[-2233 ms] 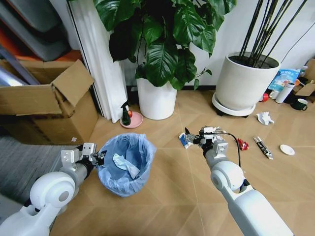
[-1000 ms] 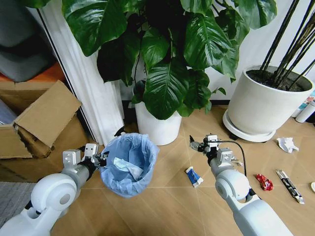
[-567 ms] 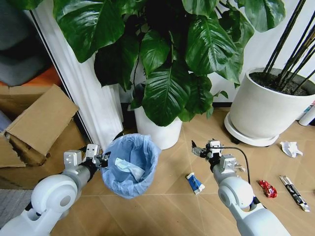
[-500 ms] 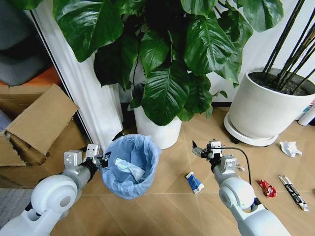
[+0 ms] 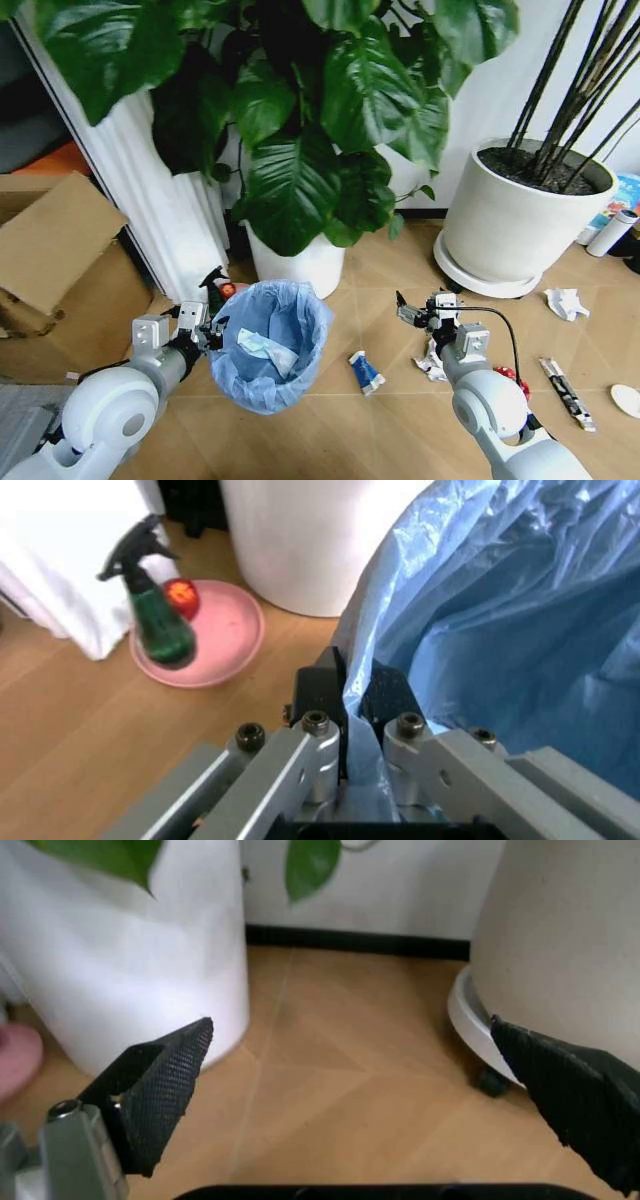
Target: Pick up the trash bin and place the garbage on the floor into it.
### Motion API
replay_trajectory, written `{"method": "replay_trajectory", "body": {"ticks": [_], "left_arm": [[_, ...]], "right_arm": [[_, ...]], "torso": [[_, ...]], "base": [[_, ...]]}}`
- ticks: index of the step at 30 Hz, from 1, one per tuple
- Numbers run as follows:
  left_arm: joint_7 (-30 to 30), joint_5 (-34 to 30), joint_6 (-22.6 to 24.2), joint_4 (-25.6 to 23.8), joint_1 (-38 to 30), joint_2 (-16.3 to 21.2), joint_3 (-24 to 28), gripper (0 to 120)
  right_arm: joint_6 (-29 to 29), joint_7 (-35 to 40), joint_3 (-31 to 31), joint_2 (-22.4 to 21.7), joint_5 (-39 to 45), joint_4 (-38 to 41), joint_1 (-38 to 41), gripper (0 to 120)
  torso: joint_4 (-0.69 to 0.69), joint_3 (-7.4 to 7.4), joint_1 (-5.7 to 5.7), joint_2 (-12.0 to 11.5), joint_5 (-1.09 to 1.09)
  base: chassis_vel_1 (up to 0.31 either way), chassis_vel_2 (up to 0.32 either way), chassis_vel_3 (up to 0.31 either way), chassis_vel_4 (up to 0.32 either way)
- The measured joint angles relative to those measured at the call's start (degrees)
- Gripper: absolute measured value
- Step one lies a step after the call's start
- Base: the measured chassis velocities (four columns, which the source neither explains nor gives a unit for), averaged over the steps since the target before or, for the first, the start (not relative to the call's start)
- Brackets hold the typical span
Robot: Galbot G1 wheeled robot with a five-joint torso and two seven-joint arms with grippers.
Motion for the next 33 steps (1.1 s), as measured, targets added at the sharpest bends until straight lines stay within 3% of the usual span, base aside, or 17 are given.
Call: {"method": "replay_trajectory", "body": {"ticks": [5,8,10,15,16,23,33], "left_arm": [[0.1,0.3,0.0,-0.3,0.4,-0.3,-0.5,0],[0.1,0.8,0.0,-0.5,0.8,-1.1,-0.7,0],[0.2,1.3,0.0,-0.8,1.4,-1.5,-0.7,0],[0.6,2.6,0.0,-1.2,2.6,-2.8,-0.6,0],[0.9,2.9,0.0,-1.2,2.7,-3.0,-0.5,0],[1.0,3.3,0.0,-1.6,3.3,-2.8,-1.6,0],[1.1,3.8,0.0,-1.0,3.2,-3.0,-2.3,0]], "right_arm": [[0.5,-6.2,1.1,-3.7,-0.4,-3.7,-1.8,100],[2.3,-16.4,2.5,-7.2,-3.3,-8.7,-2.9,100],[2.4,-19.1,2.4,-8.2,-3.2,-10.1,-2.9,100],[4.0,-23.8,-2.3,-10.4,-1.6,-16.1,-0.3,100],[4.4,-24.4,-5.5,-10.8,-0.4,-18.6,1.5,100],[6.4,-25.7,-16.1,-8.8,0.1,-29.8,11.2,100],[6.6,-26.2,-23.1,-4.2,0.0,-38.0,17.9,100]], "torso": [[0.0,0.0,0.0,0.0,-0.02],[0.0,0.0,0.0,0.0,-0.06],[0.0,0.0,0.0,0.0,-0.05],[0.02,0.0,0.0,0.0,-0.05],[0.01,0.0,0.0,0.0,-0.03],[0.02,0.01,0.0,0.0,-0.04],[0.01,0.01,0.0,0.0,-0.07]], "base": [[-0.049,-0.06,0.047,0.06],[0.014,0.021,-0.013,-0.016],[0.021,0.032,-0.02,-0.023],[0.0,0.0,0.0,0.0],[0.0,0.0,0.0,0.0],[0.0,0.0,0.0,0.0],[0.0,0.0,0.0,0.0]]}}
